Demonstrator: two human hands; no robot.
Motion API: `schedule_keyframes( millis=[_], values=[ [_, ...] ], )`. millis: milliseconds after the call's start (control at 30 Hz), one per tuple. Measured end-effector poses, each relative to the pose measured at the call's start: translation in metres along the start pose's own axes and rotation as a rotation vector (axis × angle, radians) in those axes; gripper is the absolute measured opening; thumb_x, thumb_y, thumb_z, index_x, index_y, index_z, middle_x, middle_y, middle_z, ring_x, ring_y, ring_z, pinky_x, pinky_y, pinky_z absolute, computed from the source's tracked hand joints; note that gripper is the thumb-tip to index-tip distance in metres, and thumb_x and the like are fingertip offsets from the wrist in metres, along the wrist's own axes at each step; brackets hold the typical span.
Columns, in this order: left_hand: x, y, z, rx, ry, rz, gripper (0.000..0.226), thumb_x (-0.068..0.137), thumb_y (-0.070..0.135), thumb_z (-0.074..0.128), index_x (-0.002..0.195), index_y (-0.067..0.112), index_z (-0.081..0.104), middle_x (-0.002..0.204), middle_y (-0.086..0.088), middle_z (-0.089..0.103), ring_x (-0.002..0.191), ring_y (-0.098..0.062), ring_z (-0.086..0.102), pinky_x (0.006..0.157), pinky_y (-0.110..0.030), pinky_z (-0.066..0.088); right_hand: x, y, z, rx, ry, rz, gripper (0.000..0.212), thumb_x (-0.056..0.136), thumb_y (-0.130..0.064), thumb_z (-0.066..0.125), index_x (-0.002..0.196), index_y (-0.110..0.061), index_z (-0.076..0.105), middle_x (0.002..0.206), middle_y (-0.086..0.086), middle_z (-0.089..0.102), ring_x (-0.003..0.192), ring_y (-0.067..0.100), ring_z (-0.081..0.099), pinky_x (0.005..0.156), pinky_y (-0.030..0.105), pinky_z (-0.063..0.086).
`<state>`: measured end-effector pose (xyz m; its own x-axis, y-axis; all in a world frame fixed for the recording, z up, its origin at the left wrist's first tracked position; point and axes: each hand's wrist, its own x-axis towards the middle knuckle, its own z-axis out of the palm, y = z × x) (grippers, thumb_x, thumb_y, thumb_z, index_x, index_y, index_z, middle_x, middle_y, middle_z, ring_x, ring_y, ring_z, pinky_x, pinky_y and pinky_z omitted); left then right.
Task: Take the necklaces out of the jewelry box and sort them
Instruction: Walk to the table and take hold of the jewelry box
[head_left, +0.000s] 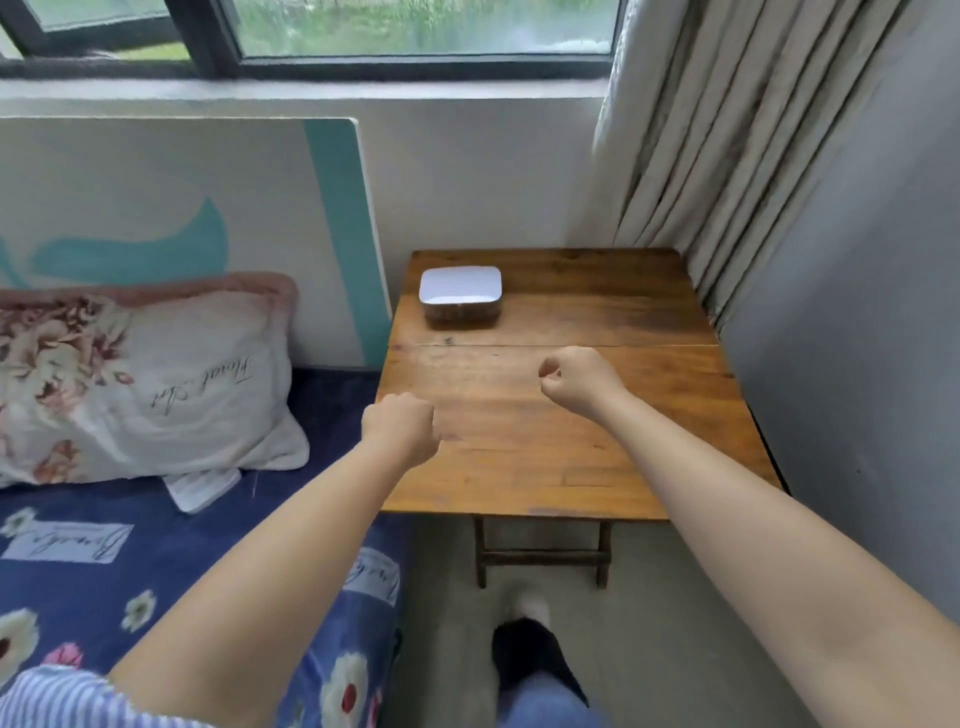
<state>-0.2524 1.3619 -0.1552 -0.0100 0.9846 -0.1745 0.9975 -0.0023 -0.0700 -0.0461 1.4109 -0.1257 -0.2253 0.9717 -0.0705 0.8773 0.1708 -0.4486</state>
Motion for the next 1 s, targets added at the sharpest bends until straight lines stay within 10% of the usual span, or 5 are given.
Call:
schedule_keyframes(
  millis=[500, 1000],
  values=[
    [0.251, -0.049, 0.006, -0.21, -0.151, -0.222, 0.023, 0.09, 0.022, 0.039, 0.105, 0.008, 0.049, 0.108, -0.013, 0.059, 0.094, -0.029, 0.054, 0.067, -0.035, 0.043, 0.285, 0.017, 0.056, 0.039, -0.229, 0.085, 0.024, 0.082, -0.015, 0.048, 0.101, -0.008, 0.062, 0.107, 0.013, 0.066, 0.097, 0.028, 0.058, 0.068, 0.027, 0.041],
    [0.407, -0.062, 0.094, -0.85, -0.064, -0.276, 0.036, 0.092, 0.011, 0.045, 0.128, 0.005, 0.044, 0.132, -0.014, 0.05, 0.12, -0.029, 0.045, 0.097, -0.036, 0.04, 0.38, 0.054, 0.157, 0.388, 0.007, 0.413, 0.046, 0.087, -0.02, 0.055, 0.128, -0.004, 0.043, 0.138, 0.017, 0.045, 0.126, 0.03, 0.041, 0.103, 0.037, 0.033]
  ],
)
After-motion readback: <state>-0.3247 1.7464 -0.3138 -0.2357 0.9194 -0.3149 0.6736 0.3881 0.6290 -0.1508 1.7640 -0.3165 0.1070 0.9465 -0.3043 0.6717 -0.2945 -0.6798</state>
